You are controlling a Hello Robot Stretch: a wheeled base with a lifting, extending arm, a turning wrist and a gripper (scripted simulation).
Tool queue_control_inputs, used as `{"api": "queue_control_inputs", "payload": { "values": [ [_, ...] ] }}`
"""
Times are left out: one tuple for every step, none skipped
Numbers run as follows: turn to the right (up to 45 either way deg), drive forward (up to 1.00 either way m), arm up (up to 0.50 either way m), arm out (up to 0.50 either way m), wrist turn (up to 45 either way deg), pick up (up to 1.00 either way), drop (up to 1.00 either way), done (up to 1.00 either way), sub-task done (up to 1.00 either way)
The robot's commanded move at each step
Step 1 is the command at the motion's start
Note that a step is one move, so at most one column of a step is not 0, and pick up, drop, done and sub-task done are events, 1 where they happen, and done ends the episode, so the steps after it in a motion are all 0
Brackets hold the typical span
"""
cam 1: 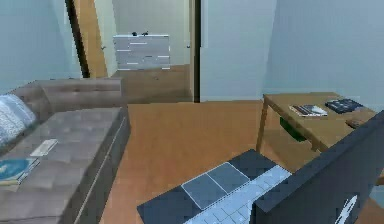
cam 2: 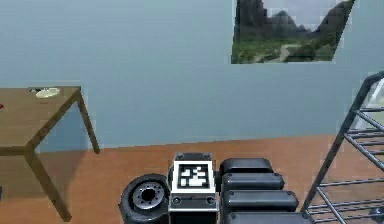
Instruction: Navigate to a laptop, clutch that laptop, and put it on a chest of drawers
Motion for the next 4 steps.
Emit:
{"api": "queue_control_inputs", "payload": {
  "values": [
    [0.0,1.00,0.00,0.00,0.0,0.00,0.00,0.00,0.00],
    [0.0,1.00,0.00,0.00,0.0,0.00,0.00,0.00,0.00],
    [-3.0,0.00,0.00,0.00,0.0,0.00,0.00,0.00,0.00],
    [0.0,0.85,0.00,0.00,0.0,0.00,0.00,0.00,0.00]
  ]
}}
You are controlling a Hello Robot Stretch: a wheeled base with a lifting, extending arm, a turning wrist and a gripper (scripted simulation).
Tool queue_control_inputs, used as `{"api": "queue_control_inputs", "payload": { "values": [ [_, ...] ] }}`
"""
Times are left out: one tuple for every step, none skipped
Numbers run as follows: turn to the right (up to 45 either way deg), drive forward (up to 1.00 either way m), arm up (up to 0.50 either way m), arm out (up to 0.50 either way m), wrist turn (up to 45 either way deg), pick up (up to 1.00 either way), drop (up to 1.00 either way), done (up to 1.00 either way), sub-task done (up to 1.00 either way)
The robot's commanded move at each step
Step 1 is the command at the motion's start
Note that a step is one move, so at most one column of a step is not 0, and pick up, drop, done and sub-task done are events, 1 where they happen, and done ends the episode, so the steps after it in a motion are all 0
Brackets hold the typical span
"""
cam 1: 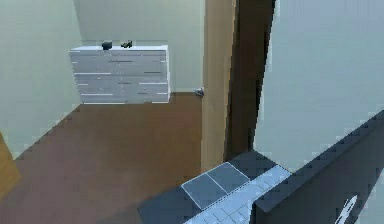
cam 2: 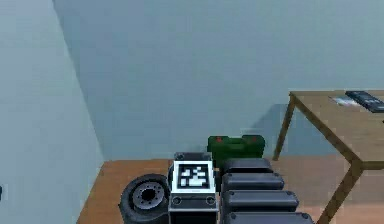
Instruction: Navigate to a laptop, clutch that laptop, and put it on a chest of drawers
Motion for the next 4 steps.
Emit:
{"api": "queue_control_inputs", "payload": {
  "values": [
    [-36.0,0.00,0.00,0.00,0.0,0.00,0.00,0.00,0.00],
    [0.0,0.55,0.00,0.00,0.0,0.00,0.00,0.00,0.00],
    [15.0,0.00,0.00,0.00,0.0,0.00,0.00,0.00,0.00],
    [0.0,1.00,0.00,0.00,0.0,0.00,0.00,0.00,0.00]
  ]
}}
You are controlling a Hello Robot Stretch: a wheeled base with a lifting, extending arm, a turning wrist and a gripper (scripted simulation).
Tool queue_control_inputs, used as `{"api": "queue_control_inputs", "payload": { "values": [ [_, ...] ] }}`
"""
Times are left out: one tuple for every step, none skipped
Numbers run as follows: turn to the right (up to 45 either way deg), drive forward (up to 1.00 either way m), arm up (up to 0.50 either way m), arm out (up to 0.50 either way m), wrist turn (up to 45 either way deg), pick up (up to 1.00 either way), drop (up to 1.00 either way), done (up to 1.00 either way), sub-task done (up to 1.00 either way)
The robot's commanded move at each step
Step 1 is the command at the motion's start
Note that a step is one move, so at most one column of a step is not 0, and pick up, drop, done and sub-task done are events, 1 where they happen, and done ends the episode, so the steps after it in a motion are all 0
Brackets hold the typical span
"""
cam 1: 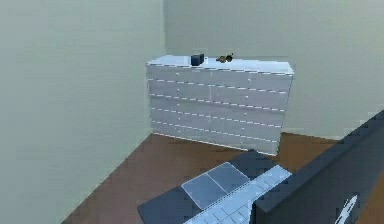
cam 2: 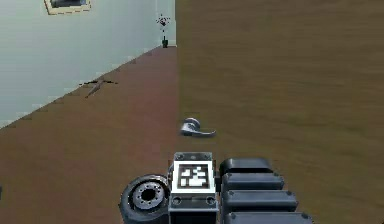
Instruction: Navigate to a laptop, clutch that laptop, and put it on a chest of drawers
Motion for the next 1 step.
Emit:
{"api": "queue_control_inputs", "payload": {
  "values": [
    [0.0,1.00,0.00,0.00,0.0,0.00,0.00,0.00,0.00]
  ]
}}
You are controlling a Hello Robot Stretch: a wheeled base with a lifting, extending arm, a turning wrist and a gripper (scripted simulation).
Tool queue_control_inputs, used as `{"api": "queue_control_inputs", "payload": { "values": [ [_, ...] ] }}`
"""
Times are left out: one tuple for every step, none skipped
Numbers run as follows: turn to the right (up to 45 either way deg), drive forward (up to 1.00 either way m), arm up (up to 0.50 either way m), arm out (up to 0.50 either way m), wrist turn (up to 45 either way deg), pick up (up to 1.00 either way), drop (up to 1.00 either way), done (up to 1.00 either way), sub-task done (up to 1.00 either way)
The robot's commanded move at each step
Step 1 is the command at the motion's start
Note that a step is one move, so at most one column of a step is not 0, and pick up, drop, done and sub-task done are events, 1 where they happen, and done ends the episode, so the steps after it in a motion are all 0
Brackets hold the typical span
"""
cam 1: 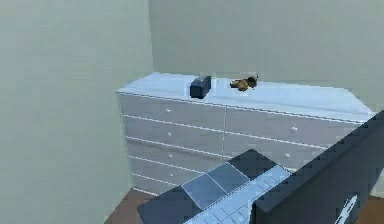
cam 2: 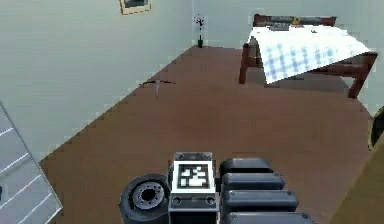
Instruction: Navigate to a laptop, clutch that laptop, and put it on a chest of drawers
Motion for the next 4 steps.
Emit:
{"api": "queue_control_inputs", "payload": {
  "values": [
    [6.0,0.00,0.00,0.00,0.0,0.00,0.00,0.00,0.00],
    [0.0,0.65,0.00,0.00,0.0,0.00,0.00,0.00,0.00],
    [33.0,0.00,0.00,0.00,0.0,0.00,0.00,0.00,0.00],
    [-36.0,0.00,0.00,0.00,0.0,0.00,0.00,0.00,0.00]
  ]
}}
